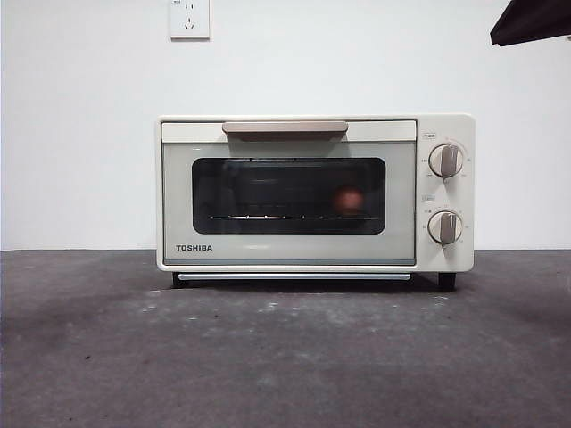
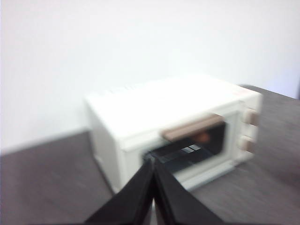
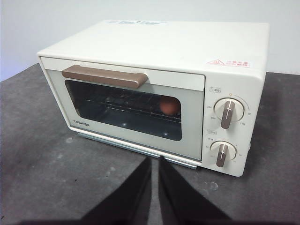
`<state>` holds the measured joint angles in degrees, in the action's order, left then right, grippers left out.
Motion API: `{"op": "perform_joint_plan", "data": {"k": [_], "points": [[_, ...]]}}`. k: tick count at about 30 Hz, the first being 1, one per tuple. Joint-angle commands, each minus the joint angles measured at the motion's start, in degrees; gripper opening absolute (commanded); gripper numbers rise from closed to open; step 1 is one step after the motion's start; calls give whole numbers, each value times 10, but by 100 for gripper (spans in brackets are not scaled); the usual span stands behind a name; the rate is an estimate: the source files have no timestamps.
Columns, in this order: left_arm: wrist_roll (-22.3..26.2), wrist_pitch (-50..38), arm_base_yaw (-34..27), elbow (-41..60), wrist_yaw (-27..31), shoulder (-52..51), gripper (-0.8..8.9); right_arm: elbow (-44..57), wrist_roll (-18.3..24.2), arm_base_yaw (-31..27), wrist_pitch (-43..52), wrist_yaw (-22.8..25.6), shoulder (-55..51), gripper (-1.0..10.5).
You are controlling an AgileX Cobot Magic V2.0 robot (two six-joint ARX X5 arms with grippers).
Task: Eggoven
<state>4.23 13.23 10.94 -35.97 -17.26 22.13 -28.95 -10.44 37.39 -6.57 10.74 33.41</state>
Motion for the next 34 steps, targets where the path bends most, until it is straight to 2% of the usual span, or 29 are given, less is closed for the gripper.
{"op": "perform_joint_plan", "data": {"k": [1,6,11,15,25,30,34], "points": [[31,-65,-24,57,36,-26,7,-3,6,4,6,3,2,6],[4,-132,-62,168,68,-105,8,-3,6,4,6,3,2,6],[-21,-130,-86,247,75,-170,7,-3,6,4,6,3,2,6],[-22,-124,-94,293,75,-203,8,-3,6,4,6,3,2,6],[-47,-89,-95,356,75,-220,8,-3,6,4,6,3,2,6],[-61,-38,-95,358,75,-220,8,-3,6,4,6,3,2,6],[-61,-37,-95,358,75,-219,8,-3,6,4,6,3,2,6]]}}
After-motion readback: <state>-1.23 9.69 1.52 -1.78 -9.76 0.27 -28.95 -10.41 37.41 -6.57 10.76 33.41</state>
